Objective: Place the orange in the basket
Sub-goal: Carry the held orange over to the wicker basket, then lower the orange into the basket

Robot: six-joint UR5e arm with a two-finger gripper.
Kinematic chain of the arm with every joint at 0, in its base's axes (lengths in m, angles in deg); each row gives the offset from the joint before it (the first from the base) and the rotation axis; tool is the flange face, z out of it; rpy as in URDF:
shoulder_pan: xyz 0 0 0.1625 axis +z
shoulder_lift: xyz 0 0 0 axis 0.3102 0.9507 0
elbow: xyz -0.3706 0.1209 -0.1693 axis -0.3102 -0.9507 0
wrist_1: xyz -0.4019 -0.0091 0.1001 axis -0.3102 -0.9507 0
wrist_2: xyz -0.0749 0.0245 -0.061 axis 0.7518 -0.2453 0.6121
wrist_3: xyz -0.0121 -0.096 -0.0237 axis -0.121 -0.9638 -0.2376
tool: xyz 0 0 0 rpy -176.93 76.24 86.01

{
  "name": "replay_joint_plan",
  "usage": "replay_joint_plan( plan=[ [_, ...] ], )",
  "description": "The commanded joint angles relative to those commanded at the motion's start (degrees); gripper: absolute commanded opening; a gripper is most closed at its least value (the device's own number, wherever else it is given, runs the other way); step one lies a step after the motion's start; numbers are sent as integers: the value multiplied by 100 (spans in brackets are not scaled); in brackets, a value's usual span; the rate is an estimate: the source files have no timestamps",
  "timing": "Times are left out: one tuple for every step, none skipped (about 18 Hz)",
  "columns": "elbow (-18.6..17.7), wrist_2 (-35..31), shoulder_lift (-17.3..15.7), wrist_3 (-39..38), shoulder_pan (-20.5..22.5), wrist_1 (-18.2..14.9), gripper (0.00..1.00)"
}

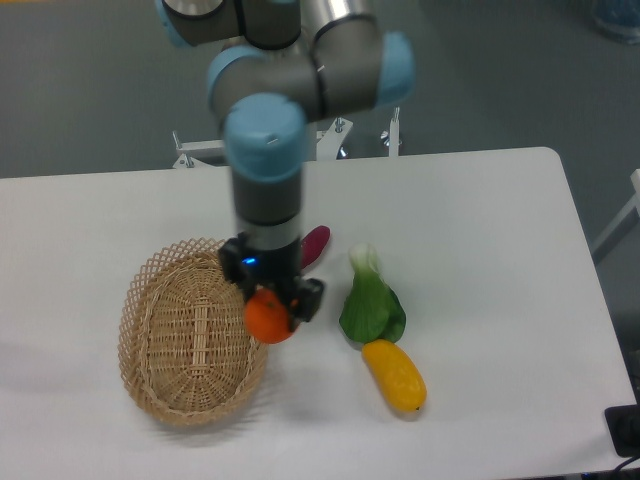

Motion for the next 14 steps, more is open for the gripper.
replay_joint_plan(
  plan=[
    [44, -9, 106, -123, -18, 9, 69],
    [70, -18, 185, -212, -79, 9, 69],
    [71, -18, 247, -274, -149, 18, 69],
    [71, -18, 334, -309, -202, 18, 69],
    [62, -35, 396, -362, -246, 18, 69],
    [71, -44, 423, -484, -290, 18, 69],
    [62, -35, 432, -537, -308, 18, 69],
    [18, -35, 475, -538, -343, 26, 69],
    [18, -53, 528, -538, -404, 27, 69],
    [18, -53, 537, -538, -439, 18, 69],
    [1, -53, 546, -538, -466, 26, 69],
    [-8, -62, 555, -547, -501, 18, 69],
    [-17, -62, 581, -555, -519, 18, 69],
    [-35, -62, 616, -599, -536, 18, 69]
  ],
)
